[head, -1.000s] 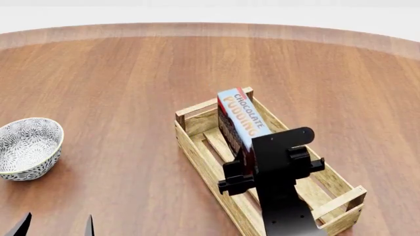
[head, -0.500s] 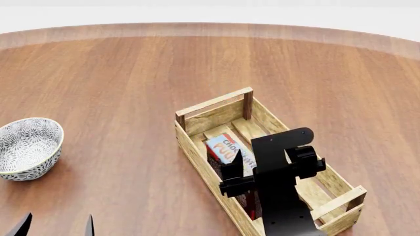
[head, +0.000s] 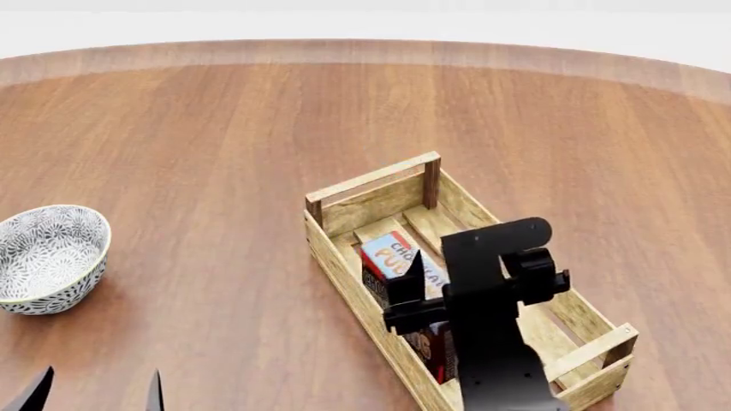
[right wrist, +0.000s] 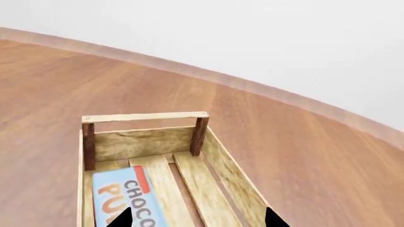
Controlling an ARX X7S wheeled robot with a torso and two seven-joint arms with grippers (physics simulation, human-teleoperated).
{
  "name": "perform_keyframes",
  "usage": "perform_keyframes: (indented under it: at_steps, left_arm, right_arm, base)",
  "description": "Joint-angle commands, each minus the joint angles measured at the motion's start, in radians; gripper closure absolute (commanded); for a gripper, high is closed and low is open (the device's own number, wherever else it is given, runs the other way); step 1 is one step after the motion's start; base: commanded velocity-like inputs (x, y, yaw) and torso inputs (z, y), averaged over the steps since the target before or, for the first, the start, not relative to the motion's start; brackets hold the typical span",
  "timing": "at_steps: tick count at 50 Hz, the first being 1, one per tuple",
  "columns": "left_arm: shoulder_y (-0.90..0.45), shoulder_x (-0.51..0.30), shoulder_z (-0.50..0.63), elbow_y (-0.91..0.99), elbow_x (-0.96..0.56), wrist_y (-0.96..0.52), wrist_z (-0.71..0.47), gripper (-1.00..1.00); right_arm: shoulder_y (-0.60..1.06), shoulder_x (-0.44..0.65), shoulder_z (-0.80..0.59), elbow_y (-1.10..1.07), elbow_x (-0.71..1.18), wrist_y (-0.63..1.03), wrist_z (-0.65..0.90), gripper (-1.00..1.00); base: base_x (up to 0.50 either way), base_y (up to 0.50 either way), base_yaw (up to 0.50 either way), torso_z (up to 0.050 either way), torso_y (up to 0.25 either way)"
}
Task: Pick up the chocolate pudding and put it in the tray.
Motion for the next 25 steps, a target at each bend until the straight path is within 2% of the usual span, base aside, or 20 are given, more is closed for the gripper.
perform_keyframes:
  at_steps: [1,2,6,10,25]
  left_arm:
    - [-0.017,-0.027,0.002,0.110,0.007,-0.079,-0.024,-1.00]
    - [-0.019,-0.029,0.001,0.122,0.006,-0.088,-0.027,-1.00]
    - [-0.029,-0.045,-0.003,0.190,0.007,-0.133,-0.041,-1.00]
    - [-0.035,-0.056,-0.003,0.241,0.017,-0.165,-0.057,-1.00]
    - [-0.011,-0.077,0.000,0.345,0.025,-0.207,-0.083,-1.00]
  right_arm:
    - [-0.089,0.020,0.056,-0.225,0.055,0.033,0.007,-1.00]
    - [-0.135,0.031,0.060,-0.375,0.062,0.094,0.021,-1.00]
    - [-0.250,0.054,0.075,-0.741,0.100,0.216,0.039,-1.00]
    - [-0.336,0.070,0.094,-0.972,0.134,0.274,0.062,-1.00]
    - [-0.537,0.116,0.116,-1.404,0.161,0.308,0.134,-1.00]
  base:
    - [0.00,0.00,0.00,0.000,0.000]
    - [0.00,0.00,0.00,0.000,0.000]
    - [0.00,0.00,0.00,0.000,0.000]
    - [0.00,0.00,0.00,0.000,0.000]
    - [0.00,0.00,0.00,0.000,0.000]
